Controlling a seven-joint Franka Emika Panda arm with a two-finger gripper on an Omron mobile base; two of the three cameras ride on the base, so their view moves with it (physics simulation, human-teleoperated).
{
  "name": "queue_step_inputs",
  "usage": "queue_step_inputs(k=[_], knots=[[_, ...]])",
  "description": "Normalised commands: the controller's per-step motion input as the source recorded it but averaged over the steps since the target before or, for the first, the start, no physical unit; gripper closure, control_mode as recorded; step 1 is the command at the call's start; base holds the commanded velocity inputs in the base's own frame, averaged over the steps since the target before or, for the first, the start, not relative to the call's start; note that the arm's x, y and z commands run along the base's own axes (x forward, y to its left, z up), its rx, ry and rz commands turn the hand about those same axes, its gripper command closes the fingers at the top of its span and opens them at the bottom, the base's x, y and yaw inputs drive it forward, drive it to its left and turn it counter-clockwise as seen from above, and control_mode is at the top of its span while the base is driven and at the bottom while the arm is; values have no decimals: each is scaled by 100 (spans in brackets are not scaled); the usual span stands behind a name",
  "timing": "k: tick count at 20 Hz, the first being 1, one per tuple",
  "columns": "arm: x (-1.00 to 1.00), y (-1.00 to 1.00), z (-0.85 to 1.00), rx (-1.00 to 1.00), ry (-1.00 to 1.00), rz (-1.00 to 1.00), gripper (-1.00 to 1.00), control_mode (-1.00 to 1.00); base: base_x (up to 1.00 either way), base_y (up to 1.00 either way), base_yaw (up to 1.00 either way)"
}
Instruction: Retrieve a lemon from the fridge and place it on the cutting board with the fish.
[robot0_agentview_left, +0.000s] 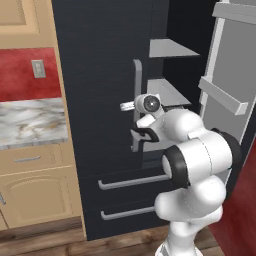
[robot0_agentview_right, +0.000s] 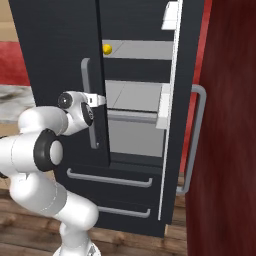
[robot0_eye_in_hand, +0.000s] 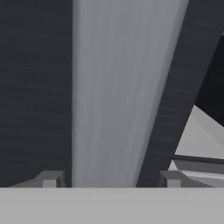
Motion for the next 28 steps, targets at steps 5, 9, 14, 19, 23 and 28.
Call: queue_step_inputs(k=[5,9,14,19,23,28], knots=[[8,0,23,-6,1,0,100,-100,0,0,0],[0,0,31,-7,12,0,100,-100,0,0,0],[-1,6,36,-4,29,-8,100,-100,0,0,0],[-50,18,25,-1,1,-1,100,-100,0,0,0],[-49,18,33,0,0,-11,100,-100,0,0,0],[-51,23,35,0,2,-20,100,-100,0,0,0]])
